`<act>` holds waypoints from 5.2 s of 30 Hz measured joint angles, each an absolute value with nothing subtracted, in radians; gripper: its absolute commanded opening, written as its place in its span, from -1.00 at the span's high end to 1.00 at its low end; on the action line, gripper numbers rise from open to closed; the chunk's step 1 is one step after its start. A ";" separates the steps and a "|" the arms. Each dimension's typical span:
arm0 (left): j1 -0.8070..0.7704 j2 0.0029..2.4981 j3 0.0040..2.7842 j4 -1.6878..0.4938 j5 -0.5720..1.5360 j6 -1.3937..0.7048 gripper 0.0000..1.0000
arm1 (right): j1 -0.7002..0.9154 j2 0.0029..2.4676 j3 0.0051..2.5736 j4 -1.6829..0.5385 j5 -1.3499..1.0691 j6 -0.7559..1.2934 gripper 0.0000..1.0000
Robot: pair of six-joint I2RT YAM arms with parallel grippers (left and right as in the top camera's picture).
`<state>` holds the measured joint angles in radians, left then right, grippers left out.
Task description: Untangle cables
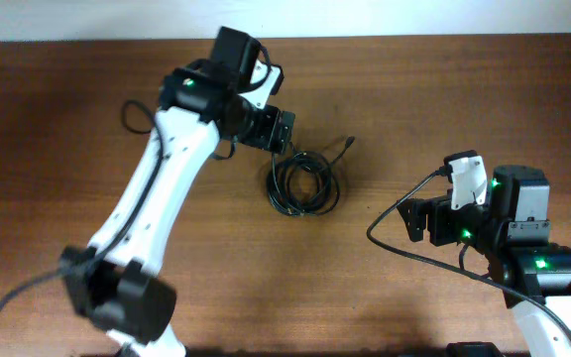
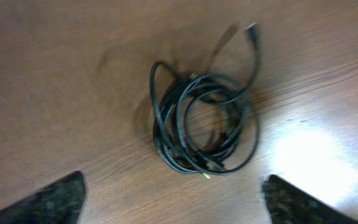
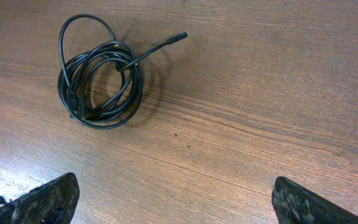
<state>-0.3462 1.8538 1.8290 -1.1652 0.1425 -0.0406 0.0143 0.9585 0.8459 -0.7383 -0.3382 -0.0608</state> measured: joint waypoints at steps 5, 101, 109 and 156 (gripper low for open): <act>-0.346 1.987 1.829 -1.171 0.120 -0.046 -0.72 | 0.014 0.958 0.846 -0.745 -0.337 -0.062 -0.97; -0.436 2.046 1.611 -1.130 -0.012 -0.155 -0.81 | 0.015 0.958 0.846 -0.748 -0.302 -0.064 -0.97; -0.434 2.046 1.656 -1.158 -0.013 -0.155 -0.84 | 0.015 1.000 0.847 -0.749 -0.295 -0.064 -0.97; -0.405 2.139 1.654 -1.082 0.034 -0.170 1.00 | 0.015 1.016 0.847 -0.748 -0.292 -0.065 -0.97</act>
<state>-0.4049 2.1391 1.6539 -1.0817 0.0338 -0.1696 0.0147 1.0164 0.8467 -0.7483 -0.2916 -0.0650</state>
